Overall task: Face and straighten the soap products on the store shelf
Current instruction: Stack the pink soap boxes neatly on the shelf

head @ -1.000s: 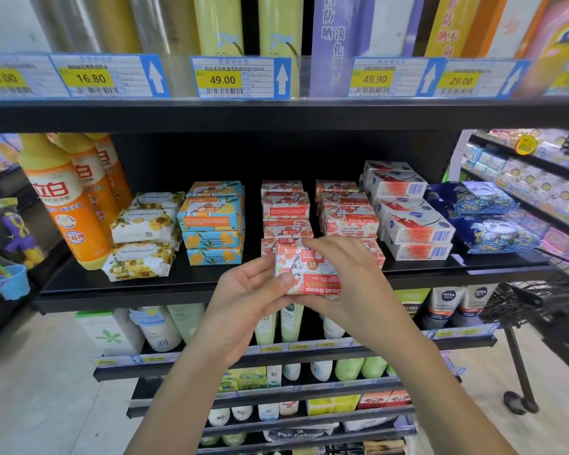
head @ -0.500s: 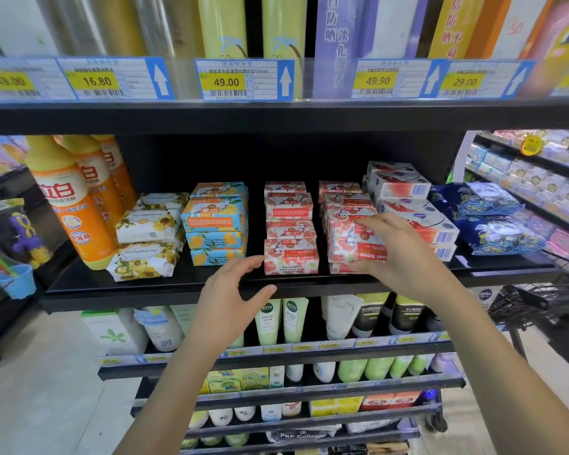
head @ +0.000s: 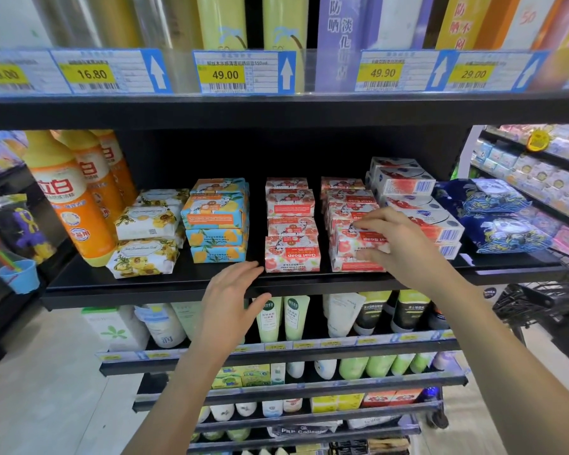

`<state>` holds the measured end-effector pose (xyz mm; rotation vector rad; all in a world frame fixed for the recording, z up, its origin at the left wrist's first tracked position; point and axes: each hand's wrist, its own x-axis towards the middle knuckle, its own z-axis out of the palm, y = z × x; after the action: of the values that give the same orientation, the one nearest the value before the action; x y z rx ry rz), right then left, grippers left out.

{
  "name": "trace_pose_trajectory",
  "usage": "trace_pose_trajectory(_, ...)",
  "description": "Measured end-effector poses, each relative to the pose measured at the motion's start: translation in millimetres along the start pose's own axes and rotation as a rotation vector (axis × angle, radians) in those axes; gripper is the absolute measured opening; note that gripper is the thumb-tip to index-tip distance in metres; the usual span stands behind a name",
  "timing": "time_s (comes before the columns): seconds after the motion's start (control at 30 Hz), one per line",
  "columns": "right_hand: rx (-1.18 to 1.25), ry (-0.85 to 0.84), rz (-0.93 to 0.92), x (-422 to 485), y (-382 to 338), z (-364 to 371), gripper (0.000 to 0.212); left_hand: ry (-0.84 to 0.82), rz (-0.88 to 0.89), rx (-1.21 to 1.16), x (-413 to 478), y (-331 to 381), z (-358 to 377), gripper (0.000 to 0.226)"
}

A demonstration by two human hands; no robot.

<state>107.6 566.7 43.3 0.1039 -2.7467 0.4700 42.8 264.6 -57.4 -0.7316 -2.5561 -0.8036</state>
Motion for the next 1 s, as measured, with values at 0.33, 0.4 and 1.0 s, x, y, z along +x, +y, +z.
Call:
trace_pose_trajectory(0.33,0.023,-0.091,-0.178,23.0,-73.6,20.3,0.070,0.003,-0.034,-0.065,-1.0,0.7,-1.1,0.050)
trace_pose_trajectory(0.4,-0.004,-0.185,-0.129,33.1,-85.4,26.8,0.077,0.009,-0.037,-0.074,-1.6,0.8,-1.7,0.050)
trace_pose_trajectory(1.0,-0.281,-0.407,-0.031,66.6,-95.2,32.3,0.070,0.032,-0.030,-0.074,-1.9,0.3,3.0,0.050)
